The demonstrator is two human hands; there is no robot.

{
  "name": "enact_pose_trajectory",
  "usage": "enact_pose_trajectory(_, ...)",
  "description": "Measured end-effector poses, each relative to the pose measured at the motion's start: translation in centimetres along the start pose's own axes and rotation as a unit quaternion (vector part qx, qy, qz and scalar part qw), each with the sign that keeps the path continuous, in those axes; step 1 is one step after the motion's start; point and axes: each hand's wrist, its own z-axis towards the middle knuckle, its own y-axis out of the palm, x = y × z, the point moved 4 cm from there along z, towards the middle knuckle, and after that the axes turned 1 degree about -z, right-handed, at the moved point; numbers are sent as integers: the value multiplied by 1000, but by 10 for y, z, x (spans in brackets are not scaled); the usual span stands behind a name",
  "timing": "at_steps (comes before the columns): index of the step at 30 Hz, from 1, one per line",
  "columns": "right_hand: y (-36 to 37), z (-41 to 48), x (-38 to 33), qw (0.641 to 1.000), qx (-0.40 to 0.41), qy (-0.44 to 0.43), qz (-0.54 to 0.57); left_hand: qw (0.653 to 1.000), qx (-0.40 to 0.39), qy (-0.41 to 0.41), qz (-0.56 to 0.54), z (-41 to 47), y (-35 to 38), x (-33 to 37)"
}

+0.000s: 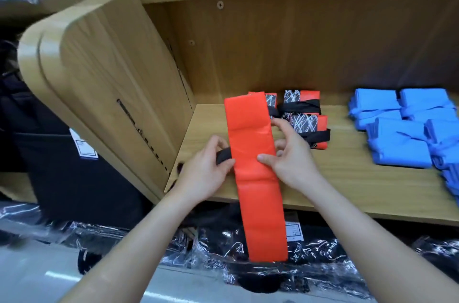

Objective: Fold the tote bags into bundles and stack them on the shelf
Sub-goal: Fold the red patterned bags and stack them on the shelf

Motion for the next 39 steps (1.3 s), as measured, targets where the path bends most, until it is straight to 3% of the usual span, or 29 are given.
enact_pose_trajectory(4,16,2,24,993,2,-1,-120,966,67,-3,249,-4,-6,-28)
enact_pose_trajectory(6,23,3,35,987,-5,-5,-164,947,79,70,302,-12,-4,-28)
enact_pose_trajectory(7,24,3,38,984,-5,-7,-178,942,62,132,301,-16,-1,-24)
enact_pose_trajectory(9,24,4,43,977,8,-27,-209,930,-53,242,269,-28,13,-17)
enact_pose_trajectory(11,23,4,40,964,32,-73,-254,912,-175,254,270,-40,34,-20)
enact_pose_trajectory(13,25,3,38,957,25,-122,-263,900,-206,234,305,-42,49,-31)
enact_pose_trajectory(18,11,-3,41,935,-159,-185,-256,925,-107,223,290,-35,59,-32)
enact_pose_trajectory(20,-4,-9,44,925,-228,-145,-268,937,-95,210,262,-35,58,-27)
enact_pose_trajectory(23,-14,-30,45,892,-329,-104,-290,971,-114,128,166,-30,48,-22)
enact_pose_trajectory(25,-12,-38,43,916,-301,-93,-247,989,-99,51,95,-23,41,-17)
enact_pose_trajectory(28,-8,-36,41,968,-158,-5,-197,994,-52,0,95,-14,40,-8)
enact_pose_trajectory(32,1,-33,42,964,-38,18,-263,995,-24,-39,86,-6,38,0)
enact_pose_trajectory(36,5,-39,41,975,18,50,-217,995,-13,-62,77,-9,35,-1)
enact_pose_trajectory(39,7,-42,39,973,34,69,-217,989,0,-45,140,-17,37,-3)
